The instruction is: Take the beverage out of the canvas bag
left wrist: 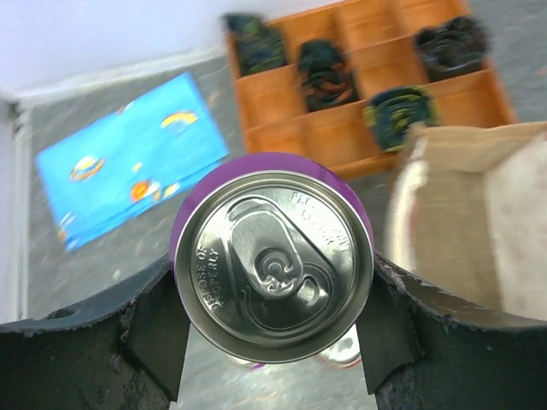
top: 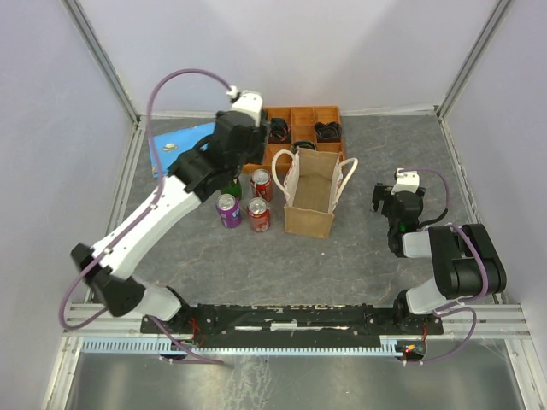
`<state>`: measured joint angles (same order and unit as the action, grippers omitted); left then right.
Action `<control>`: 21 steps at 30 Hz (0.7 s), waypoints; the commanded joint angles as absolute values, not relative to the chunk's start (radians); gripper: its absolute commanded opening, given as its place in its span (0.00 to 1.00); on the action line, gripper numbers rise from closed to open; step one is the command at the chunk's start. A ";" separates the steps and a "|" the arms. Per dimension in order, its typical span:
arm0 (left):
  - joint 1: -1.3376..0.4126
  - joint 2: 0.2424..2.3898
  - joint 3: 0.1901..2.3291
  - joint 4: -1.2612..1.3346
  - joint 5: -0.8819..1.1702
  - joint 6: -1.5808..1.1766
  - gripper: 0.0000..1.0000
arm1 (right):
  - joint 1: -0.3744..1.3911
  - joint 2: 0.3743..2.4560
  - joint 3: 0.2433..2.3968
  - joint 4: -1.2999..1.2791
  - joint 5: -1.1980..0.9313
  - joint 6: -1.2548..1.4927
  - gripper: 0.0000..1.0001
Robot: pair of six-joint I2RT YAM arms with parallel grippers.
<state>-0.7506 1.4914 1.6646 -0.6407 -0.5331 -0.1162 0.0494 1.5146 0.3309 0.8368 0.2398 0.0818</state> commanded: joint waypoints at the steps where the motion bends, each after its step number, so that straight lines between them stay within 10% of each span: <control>1: -0.677 1.281 1.498 -0.566 -0.699 -0.199 0.03 | 0.046 1.503 0.359 0.865 0.233 0.085 0.99; 21: -0.385 1.045 0.878 -0.349 -0.608 -0.451 0.03 | 0.046 1.502 0.359 0.865 0.233 0.085 0.99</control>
<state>-0.4461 1.0687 0.9009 -0.5808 -0.6594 -0.3824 0.0494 1.5146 0.3309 0.8368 0.2398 0.0818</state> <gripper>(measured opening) 0.730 0.992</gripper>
